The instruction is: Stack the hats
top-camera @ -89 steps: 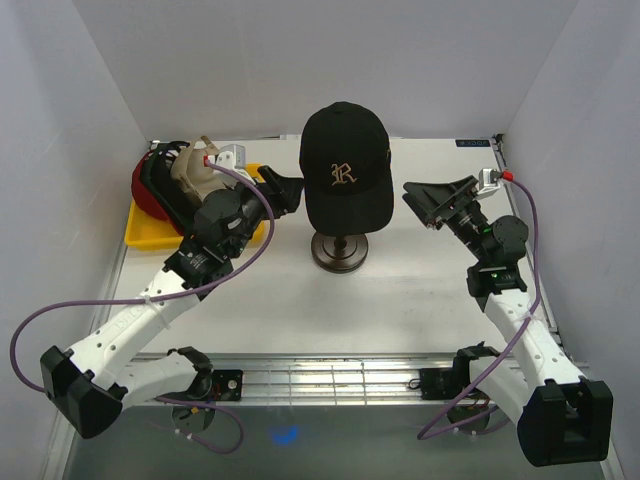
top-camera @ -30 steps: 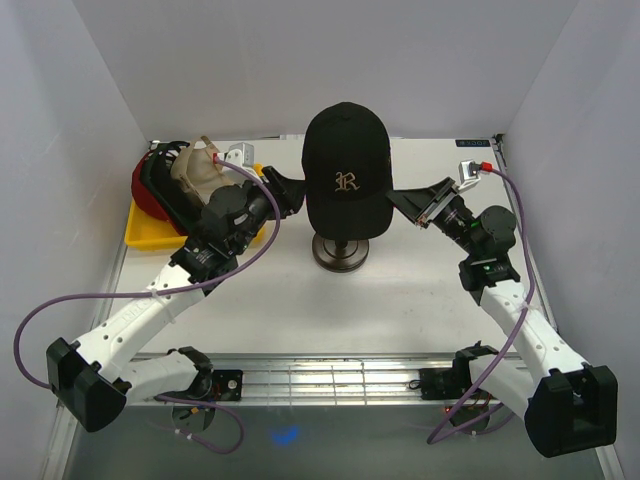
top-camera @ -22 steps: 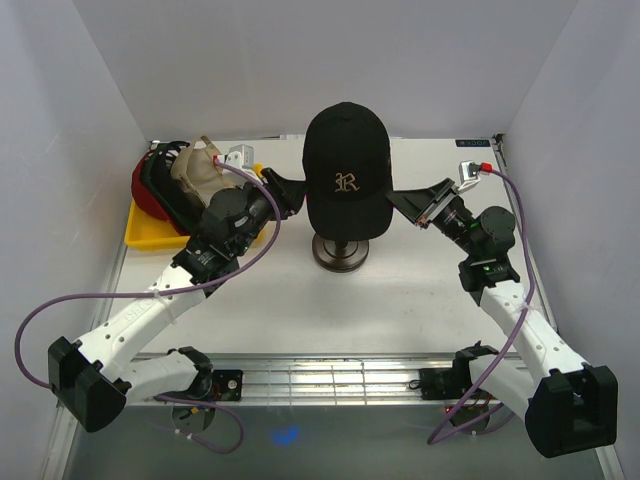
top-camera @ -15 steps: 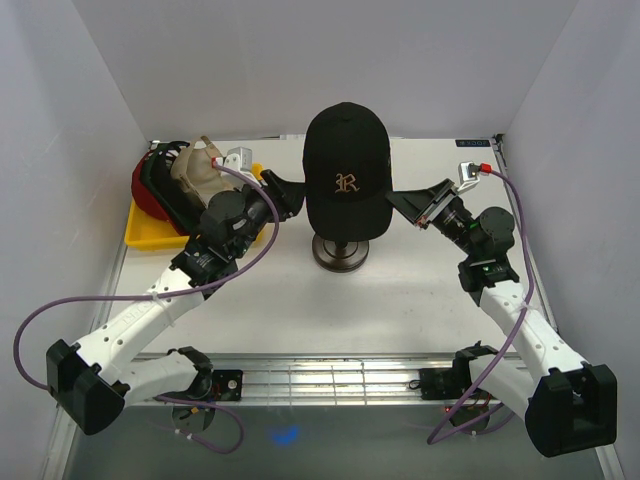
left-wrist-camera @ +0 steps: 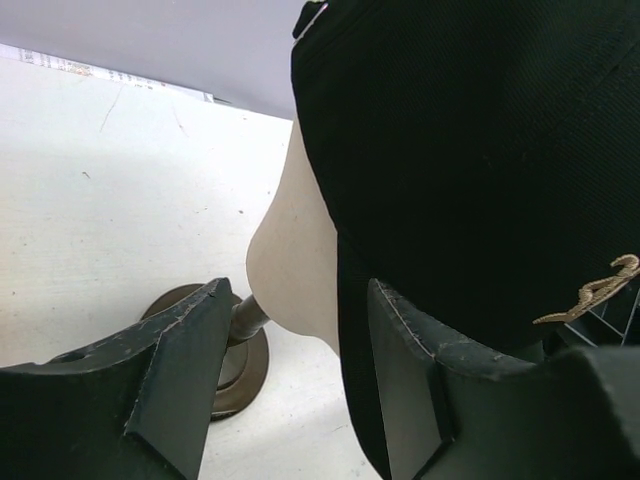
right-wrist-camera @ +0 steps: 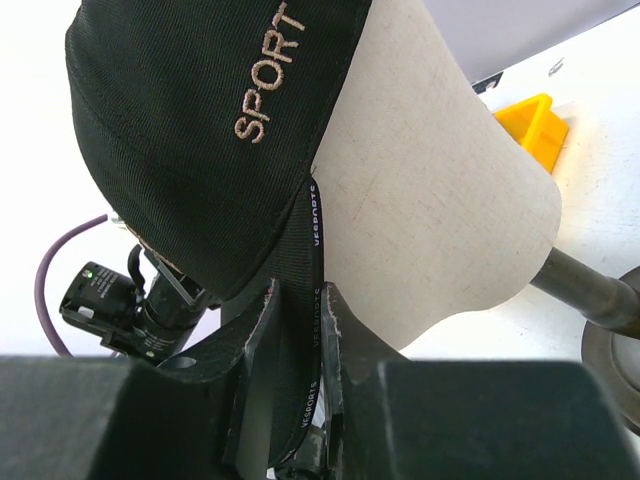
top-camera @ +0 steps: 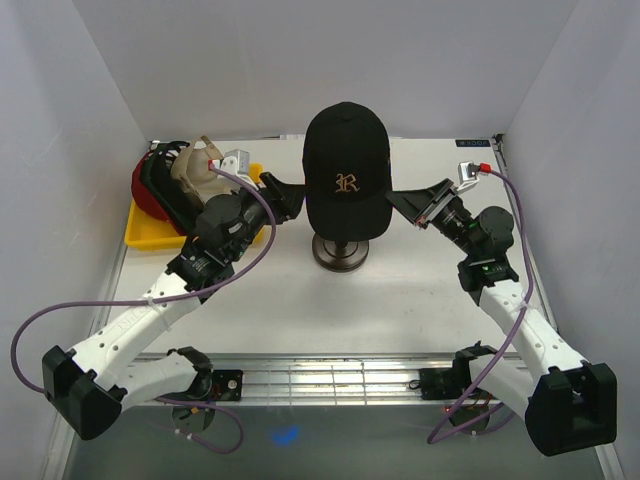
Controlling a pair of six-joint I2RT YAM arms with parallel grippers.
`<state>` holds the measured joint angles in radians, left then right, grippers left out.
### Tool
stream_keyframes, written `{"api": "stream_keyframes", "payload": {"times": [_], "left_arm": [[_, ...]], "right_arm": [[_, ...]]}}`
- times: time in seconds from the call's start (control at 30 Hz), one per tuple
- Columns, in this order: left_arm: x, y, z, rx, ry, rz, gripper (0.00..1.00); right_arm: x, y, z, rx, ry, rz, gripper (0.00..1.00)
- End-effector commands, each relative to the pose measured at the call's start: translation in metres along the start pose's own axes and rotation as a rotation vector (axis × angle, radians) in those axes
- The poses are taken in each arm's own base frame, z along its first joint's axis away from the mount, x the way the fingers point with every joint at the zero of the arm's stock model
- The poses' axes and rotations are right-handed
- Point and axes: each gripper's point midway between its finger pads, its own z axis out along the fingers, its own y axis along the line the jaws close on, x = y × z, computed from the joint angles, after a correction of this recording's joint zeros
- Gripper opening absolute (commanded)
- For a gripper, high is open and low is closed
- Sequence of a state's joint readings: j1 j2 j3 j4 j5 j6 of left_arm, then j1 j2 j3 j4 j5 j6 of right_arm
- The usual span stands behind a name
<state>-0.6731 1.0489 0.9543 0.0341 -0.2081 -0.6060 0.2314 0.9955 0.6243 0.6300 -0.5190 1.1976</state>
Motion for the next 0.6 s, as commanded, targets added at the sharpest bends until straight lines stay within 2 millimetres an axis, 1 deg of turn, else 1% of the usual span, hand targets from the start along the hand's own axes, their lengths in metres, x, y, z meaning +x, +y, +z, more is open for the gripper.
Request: {"api": "stream_keyframes", "payload": {"times": [0.0, 0.17, 0.27, 0.4, 0.57], "left_arm": [[-0.011, -0.005, -0.009, 0.021, -0.028, 0.009, 0.66], [-0.012, -0.005, -0.010, 0.018, -0.030, 0.013, 0.59], [-0.012, -0.005, -0.010, 0.020, -0.029, 0.013, 0.56], [-0.010, -0.003, -0.010, 0.011, -0.024, 0.014, 0.54], [-0.013, 0.000, -0.010, -0.006, -0.032, 0.021, 0.53]], "right_arm": [[0.018, -0.070, -0.004, 0.226, 0.039, 0.060, 0.13], [0.018, -0.077, -0.005, 0.259, 0.029, 0.066, 0.13], [0.019, -0.082, -0.005, 0.272, 0.035, 0.074, 0.13], [0.023, -0.088, -0.005, 0.284, 0.050, 0.091, 0.15], [0.028, -0.100, -0.006, 0.312, 0.066, 0.107, 0.14]]}}
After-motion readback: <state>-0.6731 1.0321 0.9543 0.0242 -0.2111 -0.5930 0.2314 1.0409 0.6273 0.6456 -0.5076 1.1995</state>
